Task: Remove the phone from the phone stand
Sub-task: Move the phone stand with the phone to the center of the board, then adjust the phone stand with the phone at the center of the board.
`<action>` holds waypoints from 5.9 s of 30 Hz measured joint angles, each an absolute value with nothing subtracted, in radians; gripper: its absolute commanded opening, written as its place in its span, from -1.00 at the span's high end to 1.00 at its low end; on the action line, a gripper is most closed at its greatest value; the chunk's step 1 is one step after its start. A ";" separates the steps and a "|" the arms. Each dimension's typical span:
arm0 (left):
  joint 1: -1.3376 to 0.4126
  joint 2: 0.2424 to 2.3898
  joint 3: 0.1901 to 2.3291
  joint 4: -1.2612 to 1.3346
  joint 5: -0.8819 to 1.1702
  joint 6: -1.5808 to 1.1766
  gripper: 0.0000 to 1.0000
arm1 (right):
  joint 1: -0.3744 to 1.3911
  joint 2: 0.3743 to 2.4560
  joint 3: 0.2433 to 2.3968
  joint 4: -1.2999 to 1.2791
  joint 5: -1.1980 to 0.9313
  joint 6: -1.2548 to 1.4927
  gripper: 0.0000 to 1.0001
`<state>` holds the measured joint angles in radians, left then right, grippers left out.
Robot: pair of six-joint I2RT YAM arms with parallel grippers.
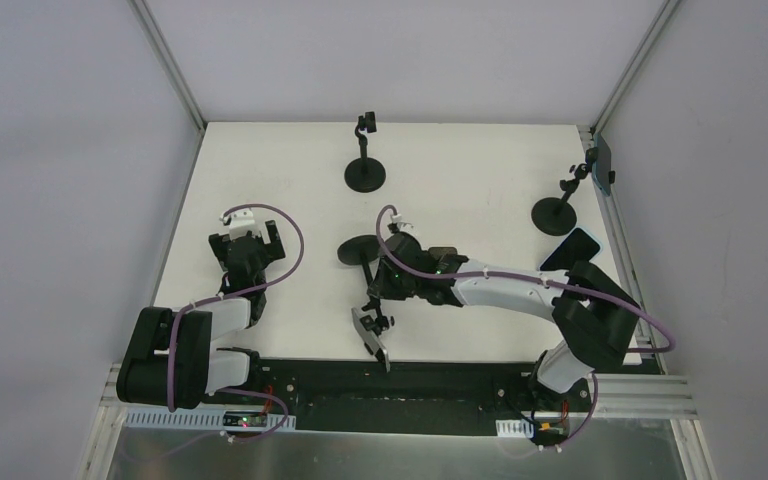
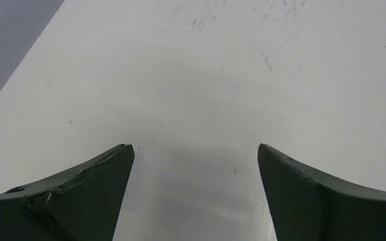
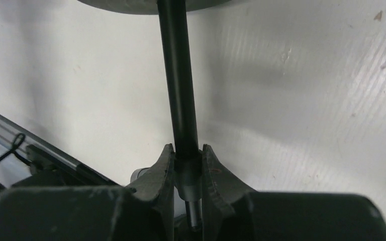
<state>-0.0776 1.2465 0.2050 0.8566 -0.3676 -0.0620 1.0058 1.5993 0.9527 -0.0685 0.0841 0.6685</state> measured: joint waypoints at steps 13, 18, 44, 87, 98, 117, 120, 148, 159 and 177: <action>-0.078 1.246 0.205 0.857 -0.368 -0.062 -0.98 | 1.048 1.599 1.215 -0.500 0.395 0.364 1.00; -0.078 1.246 0.205 0.857 -0.368 -0.062 -0.98 | 1.056 1.656 1.339 -0.577 0.479 0.225 1.00; -0.078 1.246 0.205 0.857 -0.368 -0.062 -0.98 | 1.142 1.764 1.264 -0.538 0.481 0.133 1.00; -0.191 0.853 0.412 0.384 -0.506 -0.179 -0.98 | 1.048 1.621 1.266 -0.450 0.319 0.315 -0.15; -0.189 0.640 0.677 -0.244 -0.279 -0.405 -0.98 | 1.020 1.617 1.250 -0.351 -0.139 -0.194 -0.26; -0.188 0.234 0.770 -0.731 -0.167 -0.320 -1.00 | 1.028 1.854 1.320 -0.365 -0.359 -1.383 -0.31; -0.188 0.230 0.790 -0.764 -0.175 -0.302 -0.99 | 1.025 1.890 1.349 -0.366 -0.343 -1.473 -0.31; -0.188 0.194 0.841 -0.874 -0.218 -0.270 -0.99 | 1.019 2.049 1.649 -0.463 -0.350 -1.687 -0.29; -0.188 0.190 0.841 -0.874 -0.218 -0.270 -0.99 | 1.019 2.132 1.669 -0.513 -0.375 -1.691 -0.21; -0.188 0.192 0.876 -0.886 -0.245 -0.254 -1.00 | 1.023 2.120 1.657 -0.499 -0.407 -1.551 1.00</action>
